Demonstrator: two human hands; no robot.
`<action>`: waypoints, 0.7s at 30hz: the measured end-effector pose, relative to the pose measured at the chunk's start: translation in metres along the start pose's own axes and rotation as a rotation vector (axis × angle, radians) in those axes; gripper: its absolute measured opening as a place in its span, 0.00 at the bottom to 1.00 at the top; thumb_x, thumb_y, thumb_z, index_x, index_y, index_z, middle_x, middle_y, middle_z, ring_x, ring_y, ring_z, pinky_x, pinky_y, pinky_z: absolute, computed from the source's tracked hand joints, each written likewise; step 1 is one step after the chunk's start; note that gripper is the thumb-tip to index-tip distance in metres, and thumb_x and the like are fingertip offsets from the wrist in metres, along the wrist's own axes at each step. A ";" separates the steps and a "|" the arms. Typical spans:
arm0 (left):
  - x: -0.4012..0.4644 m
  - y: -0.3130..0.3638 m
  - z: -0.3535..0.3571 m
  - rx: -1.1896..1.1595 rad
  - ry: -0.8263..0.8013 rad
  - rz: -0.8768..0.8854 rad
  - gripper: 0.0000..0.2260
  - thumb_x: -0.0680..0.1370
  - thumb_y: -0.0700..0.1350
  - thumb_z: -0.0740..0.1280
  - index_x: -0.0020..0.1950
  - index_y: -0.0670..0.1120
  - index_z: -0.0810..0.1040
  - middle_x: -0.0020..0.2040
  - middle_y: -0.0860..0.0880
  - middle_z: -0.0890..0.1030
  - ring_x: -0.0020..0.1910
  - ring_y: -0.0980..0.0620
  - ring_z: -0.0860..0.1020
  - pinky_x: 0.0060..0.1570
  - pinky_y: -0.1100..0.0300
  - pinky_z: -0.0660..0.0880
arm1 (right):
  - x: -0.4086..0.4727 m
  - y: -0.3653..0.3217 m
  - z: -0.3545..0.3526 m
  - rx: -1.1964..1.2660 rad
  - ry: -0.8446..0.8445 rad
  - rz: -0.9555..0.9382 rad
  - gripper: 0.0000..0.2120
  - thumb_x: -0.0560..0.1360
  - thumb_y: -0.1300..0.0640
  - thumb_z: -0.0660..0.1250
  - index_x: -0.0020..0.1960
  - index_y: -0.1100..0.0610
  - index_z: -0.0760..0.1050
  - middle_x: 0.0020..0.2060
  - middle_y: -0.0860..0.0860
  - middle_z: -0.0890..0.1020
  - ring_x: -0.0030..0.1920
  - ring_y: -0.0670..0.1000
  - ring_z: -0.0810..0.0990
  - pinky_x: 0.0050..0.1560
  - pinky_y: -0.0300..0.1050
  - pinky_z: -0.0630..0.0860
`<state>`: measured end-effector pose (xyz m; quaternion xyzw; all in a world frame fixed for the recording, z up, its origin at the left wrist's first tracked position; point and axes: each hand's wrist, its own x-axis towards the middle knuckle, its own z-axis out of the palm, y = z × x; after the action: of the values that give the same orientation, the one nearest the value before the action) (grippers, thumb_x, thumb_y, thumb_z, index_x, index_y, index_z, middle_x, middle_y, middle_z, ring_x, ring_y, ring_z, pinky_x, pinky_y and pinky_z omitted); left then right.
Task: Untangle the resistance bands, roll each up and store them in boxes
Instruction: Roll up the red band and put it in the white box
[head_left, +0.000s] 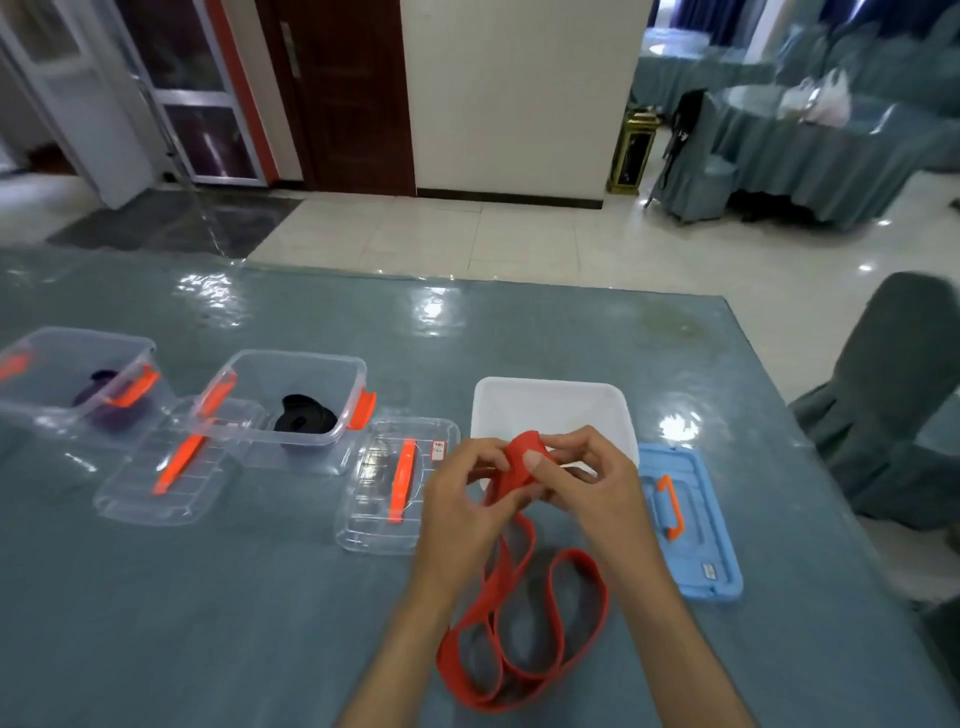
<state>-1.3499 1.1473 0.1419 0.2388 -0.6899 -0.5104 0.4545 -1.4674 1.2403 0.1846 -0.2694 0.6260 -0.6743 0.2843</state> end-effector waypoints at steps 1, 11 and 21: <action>0.002 -0.003 -0.003 -0.028 -0.001 -0.015 0.15 0.69 0.46 0.83 0.46 0.52 0.78 0.52 0.52 0.84 0.53 0.48 0.84 0.55 0.62 0.79 | 0.001 0.003 0.004 -0.006 0.021 0.007 0.06 0.75 0.62 0.79 0.45 0.55 0.83 0.45 0.54 0.87 0.49 0.60 0.88 0.51 0.59 0.86; 0.023 -0.002 -0.036 -0.285 -0.158 -0.160 0.13 0.69 0.38 0.82 0.47 0.54 0.86 0.54 0.48 0.86 0.56 0.46 0.86 0.61 0.55 0.81 | -0.002 0.007 0.035 0.192 0.200 0.032 0.08 0.78 0.66 0.73 0.54 0.56 0.84 0.40 0.58 0.86 0.44 0.57 0.89 0.43 0.45 0.85; 0.019 0.004 -0.005 -0.384 0.001 -0.193 0.14 0.68 0.35 0.83 0.46 0.51 0.87 0.52 0.51 0.88 0.56 0.52 0.86 0.56 0.65 0.80 | -0.014 0.015 0.033 0.233 0.217 0.215 0.11 0.82 0.56 0.70 0.47 0.62 0.86 0.46 0.61 0.88 0.49 0.55 0.88 0.53 0.46 0.84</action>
<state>-1.3537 1.1317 0.1532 0.2130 -0.5539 -0.6733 0.4411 -1.4337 1.2267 0.1721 -0.0923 0.5959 -0.7330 0.3148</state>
